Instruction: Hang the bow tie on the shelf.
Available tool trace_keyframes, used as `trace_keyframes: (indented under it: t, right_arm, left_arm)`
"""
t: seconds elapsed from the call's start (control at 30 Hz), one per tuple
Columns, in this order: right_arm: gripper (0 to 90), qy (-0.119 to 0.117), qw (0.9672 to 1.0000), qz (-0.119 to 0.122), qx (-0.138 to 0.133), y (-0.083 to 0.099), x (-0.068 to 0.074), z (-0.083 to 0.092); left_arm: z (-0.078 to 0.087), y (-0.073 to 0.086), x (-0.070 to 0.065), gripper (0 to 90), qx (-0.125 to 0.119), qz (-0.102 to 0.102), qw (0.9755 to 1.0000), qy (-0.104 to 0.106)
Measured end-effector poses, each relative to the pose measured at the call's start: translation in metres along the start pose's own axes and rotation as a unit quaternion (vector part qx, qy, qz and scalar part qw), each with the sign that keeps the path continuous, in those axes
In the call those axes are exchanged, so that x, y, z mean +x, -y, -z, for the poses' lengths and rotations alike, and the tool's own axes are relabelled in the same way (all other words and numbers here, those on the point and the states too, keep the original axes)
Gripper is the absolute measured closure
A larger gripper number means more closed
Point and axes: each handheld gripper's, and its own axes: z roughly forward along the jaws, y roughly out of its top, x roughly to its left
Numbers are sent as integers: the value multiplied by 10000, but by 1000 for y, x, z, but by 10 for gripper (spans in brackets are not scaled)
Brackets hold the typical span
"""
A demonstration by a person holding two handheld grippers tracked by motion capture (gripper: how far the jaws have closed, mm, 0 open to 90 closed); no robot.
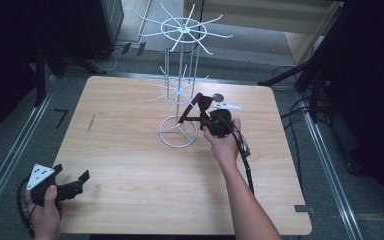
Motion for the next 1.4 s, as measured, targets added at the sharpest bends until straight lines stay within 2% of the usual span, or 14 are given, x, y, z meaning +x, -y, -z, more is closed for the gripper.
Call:
trace_keyframes:
  t: [0.17, 0.4, 0.57, 0.7, 0.87, 1.03, 1.23, 1.4]
  right_arm:
    - [806, 27, 9999, 24, 147, 8, 3, -10]
    - [769, -119, 9996, 49, 255, 18, 6, -20]
    - [685, -193, 9995, 36, 247, 21, 6, -22]
    - [578, -255, 9994, 61, 210, 22, 6, -21]
    - [384, -173, 9997, 141, 87, 21, 6, -15]
    - [245, -131, 9999, 104, -32, 20, -1, -4]
    - [207, -85, 9998, 170, -117, 19, -6, 11]
    - [196, -39, 9998, 135, -147, 23, -15, 25]
  left_arm:
    - [0, 0, 0, 15, -8, 1, 10000, 0]
    - [0, 0, 0, 15, -5, 0, 10000, 4]
    - [0, 0, 0, 15, -6, 3, 10000, 6]
    - [0, 0, 0, 15, -5, 4, 10000, 6]
    - [0, 0, 0, 15, -10, 4, 10000, 6]
    - [0, 0, 0, 15, -6, 1, 10000, 6]
    - [0, 0, 0, 15, 0, -1, 10000, 2]
    - [0, 0, 0, 15, 0, -4, 10000, 0]
